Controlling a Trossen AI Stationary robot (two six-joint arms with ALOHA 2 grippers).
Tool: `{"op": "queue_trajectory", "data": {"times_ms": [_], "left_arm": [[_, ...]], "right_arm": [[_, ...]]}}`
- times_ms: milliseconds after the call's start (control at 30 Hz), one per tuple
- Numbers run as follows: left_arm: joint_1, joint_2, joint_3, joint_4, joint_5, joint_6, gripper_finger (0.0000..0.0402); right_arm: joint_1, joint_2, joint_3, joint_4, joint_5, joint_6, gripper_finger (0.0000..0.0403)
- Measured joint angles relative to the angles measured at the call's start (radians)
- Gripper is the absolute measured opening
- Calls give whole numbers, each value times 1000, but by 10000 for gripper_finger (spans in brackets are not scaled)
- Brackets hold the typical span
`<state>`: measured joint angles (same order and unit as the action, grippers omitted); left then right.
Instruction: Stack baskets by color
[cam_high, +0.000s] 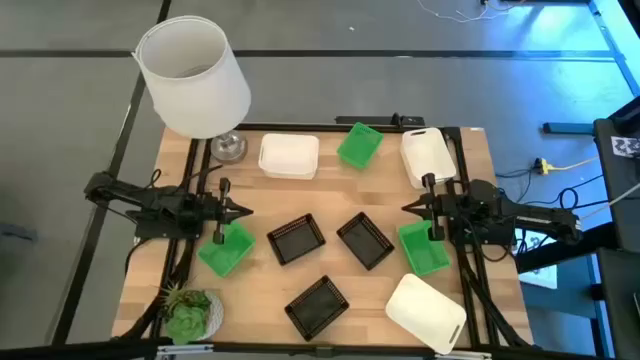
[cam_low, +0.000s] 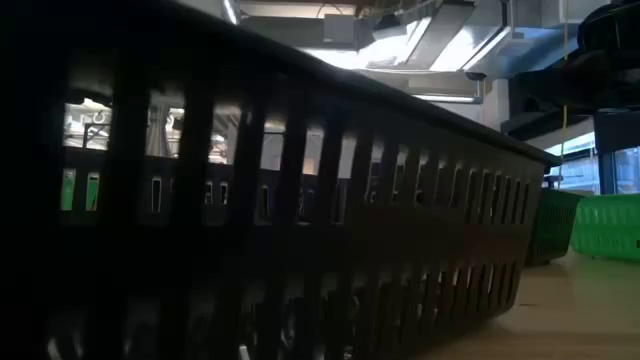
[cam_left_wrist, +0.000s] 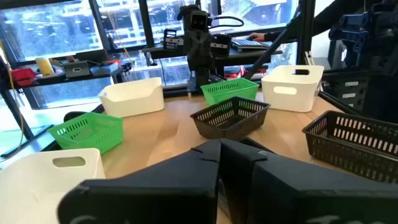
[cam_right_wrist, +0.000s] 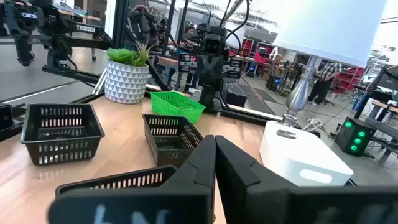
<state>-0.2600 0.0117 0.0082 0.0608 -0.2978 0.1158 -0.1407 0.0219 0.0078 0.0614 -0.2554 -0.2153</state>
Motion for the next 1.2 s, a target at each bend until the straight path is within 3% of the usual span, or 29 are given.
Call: {"op": "queue_trajectory", "data": {"times_ms": [1067, 1200], "left_arm": [[0, 0, 0, 0, 0, 0, 0], [0, 0, 0, 0, 0, 0, 0]], "right_arm": [[0, 1, 0, 53, 0, -6, 12], [0, 0, 35, 142, -117, 55, 12]]}}
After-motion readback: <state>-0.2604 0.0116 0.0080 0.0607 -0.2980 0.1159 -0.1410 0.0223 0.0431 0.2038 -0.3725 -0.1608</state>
